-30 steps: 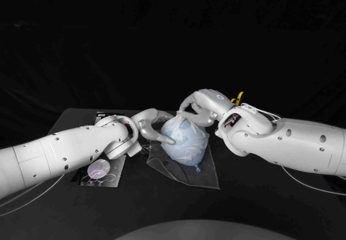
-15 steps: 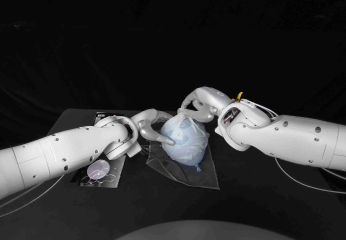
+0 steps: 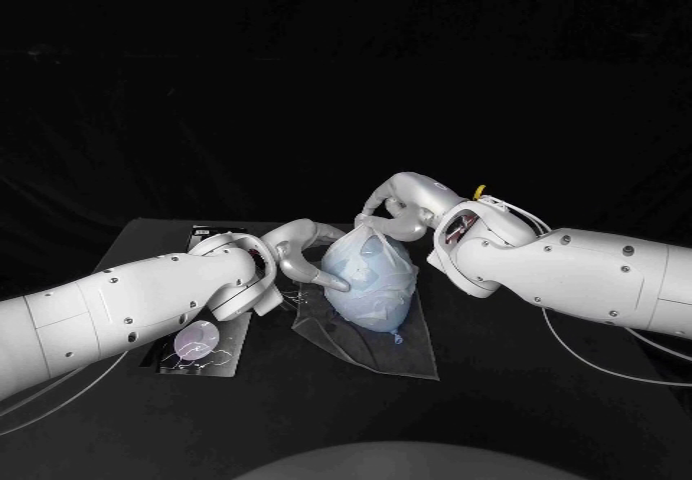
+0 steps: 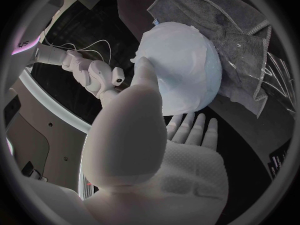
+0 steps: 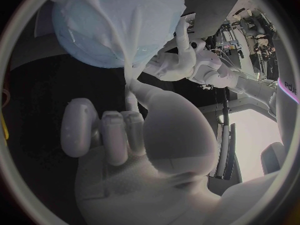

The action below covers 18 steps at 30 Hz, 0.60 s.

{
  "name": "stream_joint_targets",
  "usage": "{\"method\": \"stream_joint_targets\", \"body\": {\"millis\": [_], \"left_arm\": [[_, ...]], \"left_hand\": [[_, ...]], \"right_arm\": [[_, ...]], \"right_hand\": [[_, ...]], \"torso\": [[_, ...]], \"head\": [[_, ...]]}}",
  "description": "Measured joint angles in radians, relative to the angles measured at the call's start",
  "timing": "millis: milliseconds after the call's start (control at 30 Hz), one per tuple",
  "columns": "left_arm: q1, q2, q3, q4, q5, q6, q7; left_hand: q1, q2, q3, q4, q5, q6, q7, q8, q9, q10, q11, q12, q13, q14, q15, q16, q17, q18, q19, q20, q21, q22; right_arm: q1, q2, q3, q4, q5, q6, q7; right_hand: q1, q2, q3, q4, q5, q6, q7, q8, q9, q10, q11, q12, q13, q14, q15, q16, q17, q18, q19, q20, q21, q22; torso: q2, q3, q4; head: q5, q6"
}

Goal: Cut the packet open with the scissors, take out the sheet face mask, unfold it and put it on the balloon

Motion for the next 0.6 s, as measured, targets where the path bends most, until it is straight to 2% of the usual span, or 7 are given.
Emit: {"method": "stream_joint_targets", "body": {"millis": [200, 300, 433, 533, 600], "left_arm": [[0.0, 0.001, 0.0, 0.0, 0.0, 0.0, -0.001], [0.0, 0.001, 0.0, 0.0, 0.0, 0.0, -0.002], [0.0, 0.0, 0.0, 0.0, 0.0, 0.0, -0.003], [0.0, 0.0, 0.0, 0.0, 0.0, 0.0, -0.003], [0.0, 0.0, 0.0, 0.0, 0.0, 0.0, -0.003]], "left_hand": [[0.0, 0.0, 0.0, 0.0, 0.0, 0.0, 0.0, 0.0, 0.0, -0.001, 0.001, 0.0, 0.0, 0.0, 0.0, 0.0, -0.001, 0.0, 0.0, 0.0, 0.0, 0.0], [0.0, 0.0, 0.0, 0.0, 0.0, 0.0, 0.0, 0.0, 0.0, -0.001, 0.001, 0.0, 0.0, 0.0, 0.0, 0.0, -0.001, 0.0, 0.0, 0.0, 0.0, 0.0], [0.0, 0.0, 0.0, 0.0, 0.0, 0.0, 0.0, 0.0, 0.0, -0.001, 0.001, 0.0, 0.0, 0.0, 0.0, 0.0, -0.001, 0.0, 0.0, 0.0, 0.0, 0.0], [0.0, 0.0, 0.0, 0.0, 0.0, 0.0, 0.0, 0.0, 0.0, -0.001, 0.001, 0.0, 0.0, 0.0, 0.0, 0.0, -0.001, 0.0, 0.0, 0.0, 0.0, 0.0], [0.0, 0.0, 0.0, 0.0, 0.0, 0.0, 0.0, 0.0, 0.0, -0.001, 0.001, 0.0, 0.0, 0.0, 0.0, 0.0, -0.001, 0.0, 0.0, 0.0, 0.0, 0.0]], "right_arm": [[0.002, 0.01, 0.0, -0.023, 0.04, -0.008, -0.001], [0.004, 0.013, 0.0, -0.041, 0.055, -0.015, -0.004], [0.006, 0.016, 0.0, -0.064, 0.07, -0.021, -0.011], [0.008, 0.021, 0.0, -0.078, 0.079, -0.02, -0.018], [0.009, 0.024, 0.0, -0.084, 0.081, -0.018, -0.024]], "right_hand": [[-0.011, -0.011, -0.015, 0.017, 0.001, -0.041, 0.01, 0.003, 0.002, 0.002, 0.003, -0.061, 0.0, 0.0, 0.0, 0.0, 0.0, 0.0, -0.024, 0.009, -0.048, 0.0], [-0.017, -0.017, -0.023, 0.026, 0.001, -0.073, 0.026, -0.008, -0.001, 0.002, 0.019, -0.096, 0.0, -0.002, 0.01, 0.0, -0.001, 0.002, -0.037, 0.014, -0.073, 0.0], [-0.022, -0.022, -0.03, 0.028, 0.003, -0.101, 0.041, -0.014, -0.006, 0.003, 0.028, -0.125, 0.0, -0.002, 0.017, -0.001, -0.001, 0.017, -0.046, 0.024, -0.094, 0.0], [-0.035, -0.044, -0.048, 0.041, 0.003, -0.133, 0.054, -0.029, -0.012, -0.001, 0.042, -0.17, 0.0, -0.003, 0.033, -0.001, -0.001, 0.017, -0.076, 0.032, -0.145, 0.0], [-0.024, -0.054, -0.057, 0.039, 0.003, -0.143, 0.061, -0.03, -0.015, -0.01, 0.052, -0.192, 0.0, -0.002, 0.034, -0.001, -0.001, 0.025, -0.089, 0.039, -0.172, 0.0]], "torso": [[0.0, 0.0, -0.0004], [0.0, 0.0, -0.0003], [0.0, 0.0005, -0.0005], [0.0, 0.0006, -0.0007], [0.0, 0.0006, -0.0011]], "head": [[-0.002, 0.0], [-0.003, 0.0], [-0.005, 0.001], [-0.005, 0.002], [-0.006, 0.002]]}}
